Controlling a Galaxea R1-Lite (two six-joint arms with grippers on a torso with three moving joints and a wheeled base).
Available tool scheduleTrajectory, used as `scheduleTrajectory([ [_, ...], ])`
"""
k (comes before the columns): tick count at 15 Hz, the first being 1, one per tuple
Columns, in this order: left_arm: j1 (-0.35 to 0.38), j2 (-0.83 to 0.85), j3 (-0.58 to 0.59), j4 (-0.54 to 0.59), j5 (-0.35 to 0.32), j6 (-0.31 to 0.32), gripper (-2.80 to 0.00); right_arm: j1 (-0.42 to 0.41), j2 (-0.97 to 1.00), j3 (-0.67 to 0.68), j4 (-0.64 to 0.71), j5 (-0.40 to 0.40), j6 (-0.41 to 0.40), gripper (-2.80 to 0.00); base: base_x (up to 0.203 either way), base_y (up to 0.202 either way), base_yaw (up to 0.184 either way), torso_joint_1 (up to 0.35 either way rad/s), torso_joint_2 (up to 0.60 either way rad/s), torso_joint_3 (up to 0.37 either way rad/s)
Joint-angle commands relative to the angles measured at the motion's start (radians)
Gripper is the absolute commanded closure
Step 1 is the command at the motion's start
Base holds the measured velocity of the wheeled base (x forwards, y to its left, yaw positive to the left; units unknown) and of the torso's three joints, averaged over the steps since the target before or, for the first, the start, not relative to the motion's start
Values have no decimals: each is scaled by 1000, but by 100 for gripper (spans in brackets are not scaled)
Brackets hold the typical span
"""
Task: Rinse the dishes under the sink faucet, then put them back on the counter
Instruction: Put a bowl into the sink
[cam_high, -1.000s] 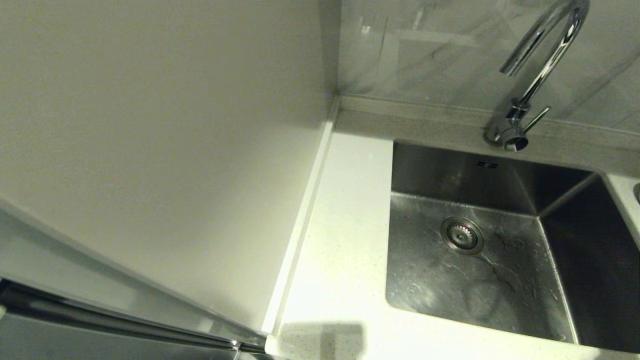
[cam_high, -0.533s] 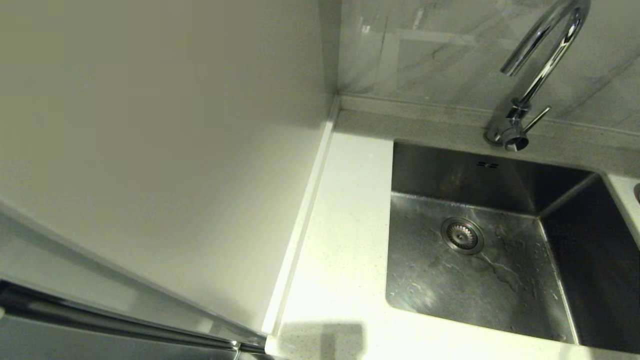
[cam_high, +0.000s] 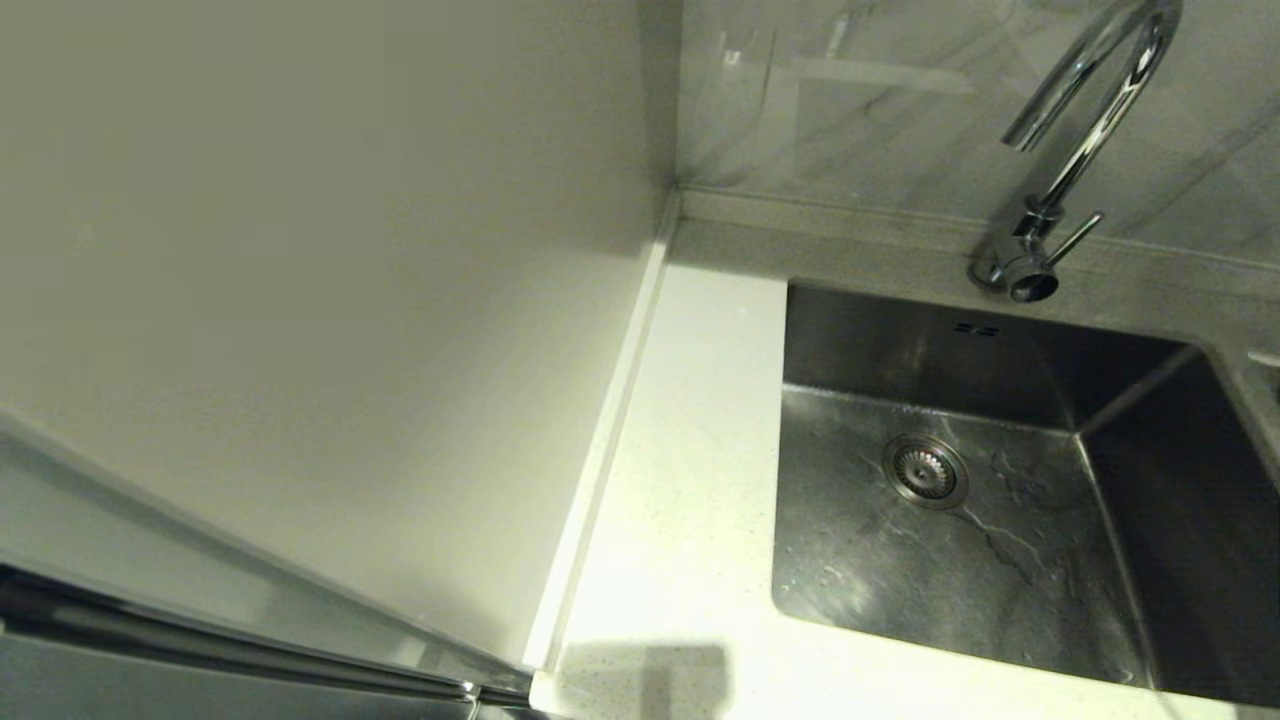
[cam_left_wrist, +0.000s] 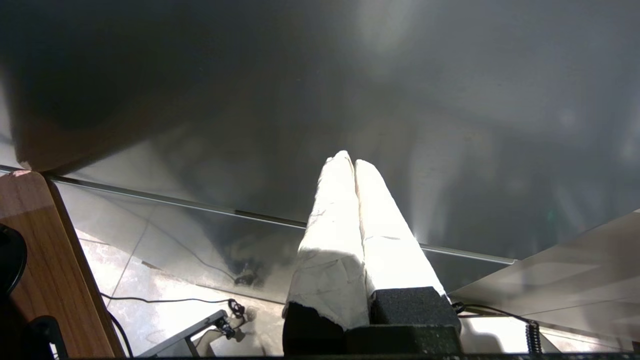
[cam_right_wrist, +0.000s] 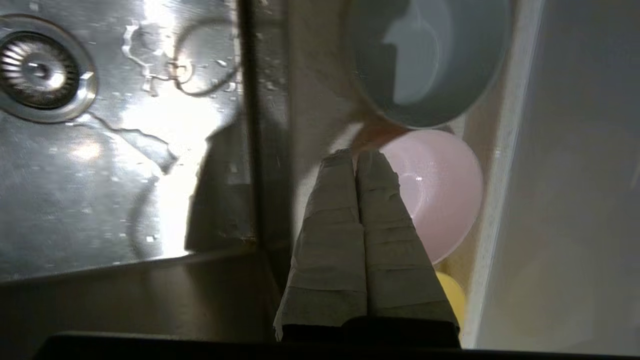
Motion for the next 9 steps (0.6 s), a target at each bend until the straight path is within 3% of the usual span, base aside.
scheduleTrajectory([
  [1, 0, 0, 3, 0, 0, 0, 0, -48, 48, 0, -39, 23, -45, 0, 0, 0, 0, 0, 0, 0],
  [9, 0, 0, 3, 0, 0, 0, 0, -74, 72, -2, -83, 97, -68, 0, 0, 0, 0, 0, 0, 0],
])
